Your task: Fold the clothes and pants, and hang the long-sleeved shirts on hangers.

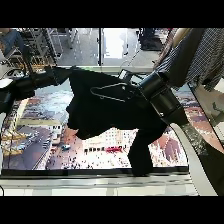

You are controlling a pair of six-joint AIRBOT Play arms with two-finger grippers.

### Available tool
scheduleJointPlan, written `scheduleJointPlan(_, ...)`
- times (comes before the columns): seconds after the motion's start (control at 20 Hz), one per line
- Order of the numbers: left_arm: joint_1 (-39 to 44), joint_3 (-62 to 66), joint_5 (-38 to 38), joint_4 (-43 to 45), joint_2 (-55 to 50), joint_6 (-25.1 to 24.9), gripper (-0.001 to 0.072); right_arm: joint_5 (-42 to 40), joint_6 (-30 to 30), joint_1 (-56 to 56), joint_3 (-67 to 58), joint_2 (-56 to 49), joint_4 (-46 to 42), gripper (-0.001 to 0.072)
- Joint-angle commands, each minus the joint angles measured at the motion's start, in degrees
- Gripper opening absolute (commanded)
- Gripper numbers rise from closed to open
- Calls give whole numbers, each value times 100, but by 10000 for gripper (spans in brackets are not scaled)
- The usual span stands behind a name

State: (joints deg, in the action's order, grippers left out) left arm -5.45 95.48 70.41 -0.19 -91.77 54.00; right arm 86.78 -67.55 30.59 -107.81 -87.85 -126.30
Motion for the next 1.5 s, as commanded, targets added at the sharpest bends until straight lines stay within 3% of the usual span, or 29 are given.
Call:
scheduleJointPlan(0.0,343,0,256,881,256,448,19,264,-1827,-216,-98,-120,-155,32)
scheduleJointPlan(0.15,1102,0,289,1838,323,625,31,520,-2044,-284,-579,-74,17,33)
scheduleJointPlan(0.2,1401,0,247,2022,317,625,197,603,-2033,-269,-820,-68,28,33)
scheduleJointPlan(0.25,1722,0,225,2090,315,623,497,671,-2028,-269,-1025,-48,48,33)
scheduleJointPlan(0.3,1993,0,229,2076,317,623,590,675,-2031,-271,-1145,28,72,33)
scheduleJointPlan(0.55,2413,0,234,2317,363,538,590,199,-1965,-317,-1152,876,1169,33)
scheduleJointPlan(0.75,2031,0,236,2321,691,774,584,-1113,-2653,-772,-1152,1609,1576,33)
scheduleJointPlan(0.85,1880,0,260,2337,885,776,584,-1508,-2994,-881,-1150,1836,1086,33)
scheduleJointPlan(1.1,1556,0,850,2339,1320,776,583,-1467,-3845,-1032,-1141,2184,-1569,33)
scheduleJointPlan(1.3,1298,0,1174,2378,1499,774,583,-133,-3779,-2446,-1062,2365,-1958,33)
scheduleJointPlan(1.45,1045,0,1436,2404,1506,765,583,-173,-3709,-3792,-1108,2570,-2474,33)
